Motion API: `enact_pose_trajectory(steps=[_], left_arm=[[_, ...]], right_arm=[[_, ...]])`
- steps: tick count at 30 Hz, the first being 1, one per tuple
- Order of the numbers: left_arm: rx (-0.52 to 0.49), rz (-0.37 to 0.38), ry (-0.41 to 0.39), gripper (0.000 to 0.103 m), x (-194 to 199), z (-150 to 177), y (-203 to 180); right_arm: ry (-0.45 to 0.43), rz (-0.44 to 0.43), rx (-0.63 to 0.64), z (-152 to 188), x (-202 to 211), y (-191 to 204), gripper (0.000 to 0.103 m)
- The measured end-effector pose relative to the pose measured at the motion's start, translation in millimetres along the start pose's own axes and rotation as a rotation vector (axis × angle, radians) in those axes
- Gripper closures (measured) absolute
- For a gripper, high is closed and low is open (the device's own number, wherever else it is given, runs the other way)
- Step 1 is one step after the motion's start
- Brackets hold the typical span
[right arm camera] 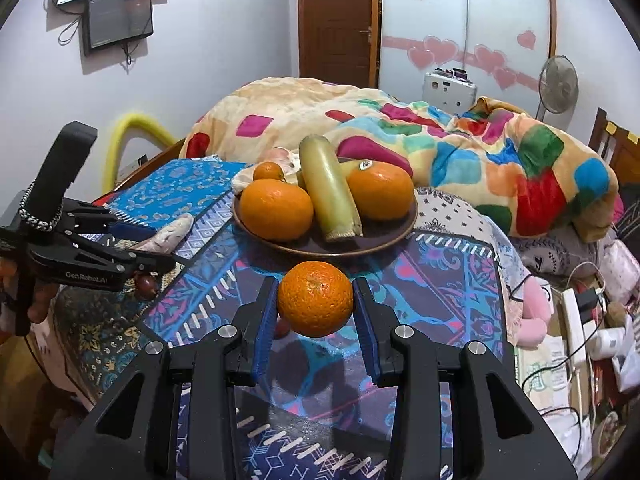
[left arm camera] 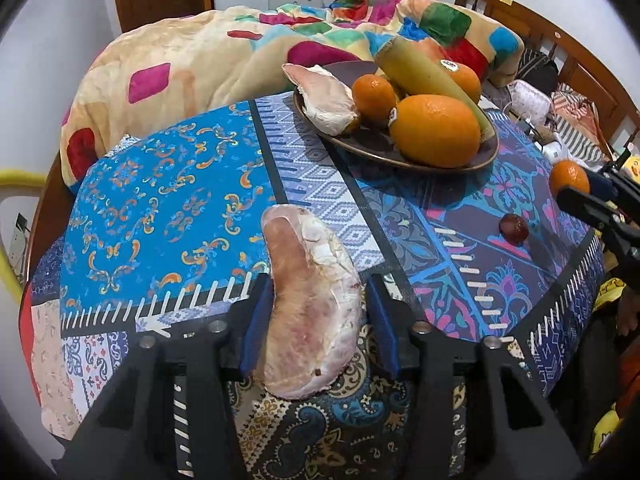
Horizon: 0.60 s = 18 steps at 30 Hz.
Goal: Organize fruits
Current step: 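Set the mandarin on the plate with the right tool while the left places the pomelo piece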
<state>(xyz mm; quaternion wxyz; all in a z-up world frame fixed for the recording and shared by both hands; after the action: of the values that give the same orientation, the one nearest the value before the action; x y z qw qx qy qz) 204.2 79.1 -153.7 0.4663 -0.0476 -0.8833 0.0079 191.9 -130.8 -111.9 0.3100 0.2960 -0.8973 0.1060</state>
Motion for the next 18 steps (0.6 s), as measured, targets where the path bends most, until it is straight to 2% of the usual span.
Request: enact_pose_trajectory(steps=[8, 12, 14, 15, 18], left_arm=[[0.001, -0.022, -0.017, 0.063, 0.9, -0.2, -1.9], [0.023, -0.007, -0.034, 0.065, 4.2, -0.2, 1.3], [0.034, 0.001, -0.05, 0.068, 8.9, -3.6, 3.2], [0.033, 0.0, -0.065, 0.075, 12.4, -6.1, 3.1], [0.024, 0.001, -0.096, 0.081, 21.4, -14.6, 0.1]], right_arm=[[-0.009, -0.013, -0.016, 1.2, -1.4, -1.0, 0.069], [-0.019, -0.007, -0.014, -1.0, 2.7, -3.2, 0.069], [-0.027, 0.0, -0.015, -3.3, 4.9, -5.6, 0.069], [-0.029, 0.002, -0.017, -4.5, 5.2, -7.0, 0.069], [-0.04, 0.009, -0.028, -8.6, 5.5, -11.7, 0.069]])
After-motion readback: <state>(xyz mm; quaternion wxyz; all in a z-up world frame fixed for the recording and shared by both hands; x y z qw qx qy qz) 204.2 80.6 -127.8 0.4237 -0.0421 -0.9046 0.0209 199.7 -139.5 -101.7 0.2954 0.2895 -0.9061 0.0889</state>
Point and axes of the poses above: each gripper's, at about its wrist camera, not at the fingertips, and x roughly against the way its jaws point, y to its left, z to its underside, the point moved 1 cm from there along -x, roughly the way its jaws point, and after that the axes turned 3 degrees about -y, right-handed, at the moved point
